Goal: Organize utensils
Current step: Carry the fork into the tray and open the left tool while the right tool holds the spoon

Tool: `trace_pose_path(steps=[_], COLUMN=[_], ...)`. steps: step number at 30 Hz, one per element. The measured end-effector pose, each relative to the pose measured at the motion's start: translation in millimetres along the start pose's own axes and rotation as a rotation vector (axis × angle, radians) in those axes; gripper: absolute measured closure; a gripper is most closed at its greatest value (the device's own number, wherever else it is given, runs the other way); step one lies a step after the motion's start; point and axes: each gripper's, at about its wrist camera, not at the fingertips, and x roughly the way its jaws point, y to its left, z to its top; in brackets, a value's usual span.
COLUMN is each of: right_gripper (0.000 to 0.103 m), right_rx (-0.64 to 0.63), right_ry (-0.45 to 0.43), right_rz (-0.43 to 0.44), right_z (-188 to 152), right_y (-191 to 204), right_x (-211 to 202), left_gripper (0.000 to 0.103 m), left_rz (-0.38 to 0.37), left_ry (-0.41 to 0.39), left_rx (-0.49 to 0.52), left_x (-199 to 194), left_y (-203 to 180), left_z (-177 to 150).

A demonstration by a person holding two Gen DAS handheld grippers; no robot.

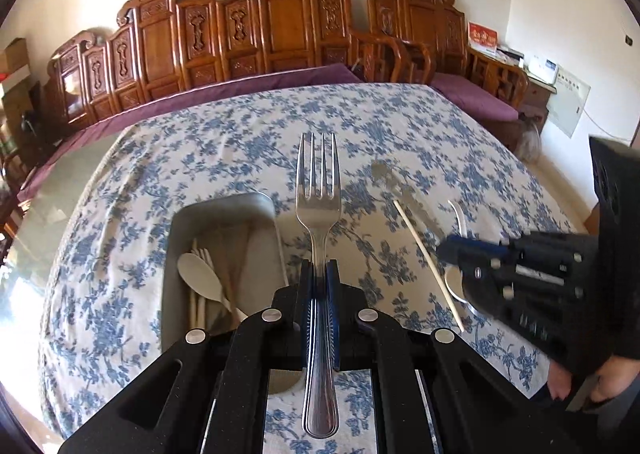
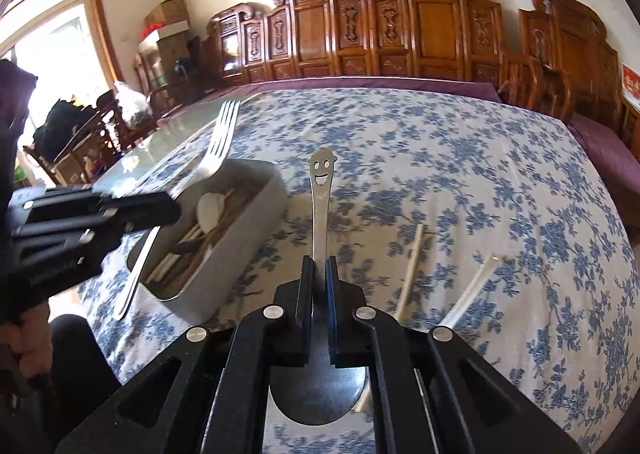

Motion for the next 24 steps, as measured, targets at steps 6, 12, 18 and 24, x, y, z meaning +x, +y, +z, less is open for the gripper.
trace_pose_path(steps=[6, 12, 18, 24], right_gripper=[0.096, 0.096, 0.096, 0.096], right_rx=[-0.034, -0.019, -0.011, -0.010], right_ry=[0.003, 0.013, 0.031, 0.039], right_rz=[0.011, 0.011, 0.016, 0.020], right_z=[-1, -3, -5, -5], right_y=[14, 7, 2, 0], right_x=[2, 7, 13, 16], left_gripper=[0.097, 0.097, 0.097, 0.097], left_rz=[0.020, 0.044, 0.044, 0.055], left_ry=[-0.012, 0.028, 0.098, 0.152], left_rx=[-0.040, -0.086, -0.127, -0.121], left_x=[0, 25, 60, 88], left_y=[24, 51, 67, 66], left_z=[4, 2, -6, -13])
